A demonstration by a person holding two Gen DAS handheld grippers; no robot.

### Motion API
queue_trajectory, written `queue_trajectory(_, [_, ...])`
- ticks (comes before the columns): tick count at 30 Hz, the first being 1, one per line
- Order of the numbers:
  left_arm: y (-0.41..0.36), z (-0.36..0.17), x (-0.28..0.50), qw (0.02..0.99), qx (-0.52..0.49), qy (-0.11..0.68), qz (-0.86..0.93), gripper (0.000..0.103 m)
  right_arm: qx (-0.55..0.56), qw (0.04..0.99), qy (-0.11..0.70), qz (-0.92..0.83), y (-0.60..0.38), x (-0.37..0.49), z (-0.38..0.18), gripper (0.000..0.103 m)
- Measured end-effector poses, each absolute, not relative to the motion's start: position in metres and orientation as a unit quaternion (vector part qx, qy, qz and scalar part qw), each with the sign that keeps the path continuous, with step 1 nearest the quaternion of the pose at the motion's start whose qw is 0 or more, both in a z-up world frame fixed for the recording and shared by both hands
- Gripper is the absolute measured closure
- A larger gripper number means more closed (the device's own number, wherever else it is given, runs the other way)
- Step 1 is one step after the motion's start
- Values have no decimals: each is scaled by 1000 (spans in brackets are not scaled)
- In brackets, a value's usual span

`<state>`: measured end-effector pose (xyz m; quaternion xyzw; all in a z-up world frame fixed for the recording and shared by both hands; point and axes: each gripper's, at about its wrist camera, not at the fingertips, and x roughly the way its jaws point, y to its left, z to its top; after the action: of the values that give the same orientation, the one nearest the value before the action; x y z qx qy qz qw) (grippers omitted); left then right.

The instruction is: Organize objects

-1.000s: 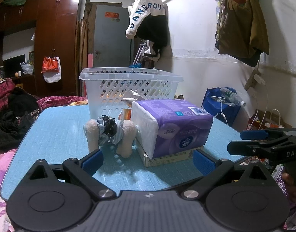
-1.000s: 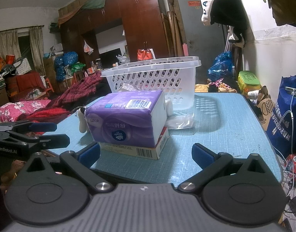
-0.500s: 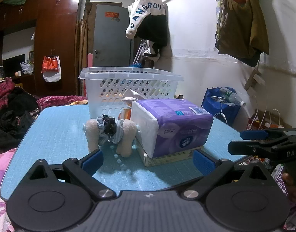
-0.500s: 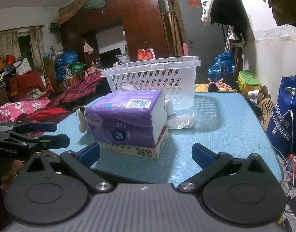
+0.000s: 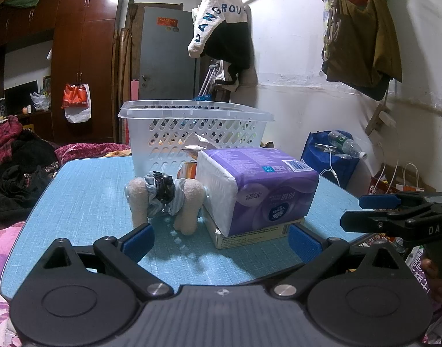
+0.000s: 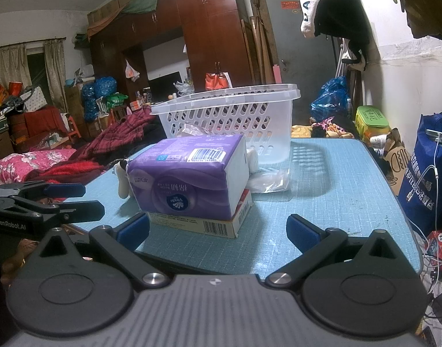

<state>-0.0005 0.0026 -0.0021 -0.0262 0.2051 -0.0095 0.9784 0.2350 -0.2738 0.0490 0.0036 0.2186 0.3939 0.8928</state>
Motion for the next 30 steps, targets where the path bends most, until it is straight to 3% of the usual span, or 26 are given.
queue_trajectory(23, [3,-1,-2,980,-28,198,-10,3,1,893,218,394,-274,234,48,0])
queue_trajectory(30, [-3,7,-11,993,-12,115,-1,0,28,910,111,399,-286,224,50,0])
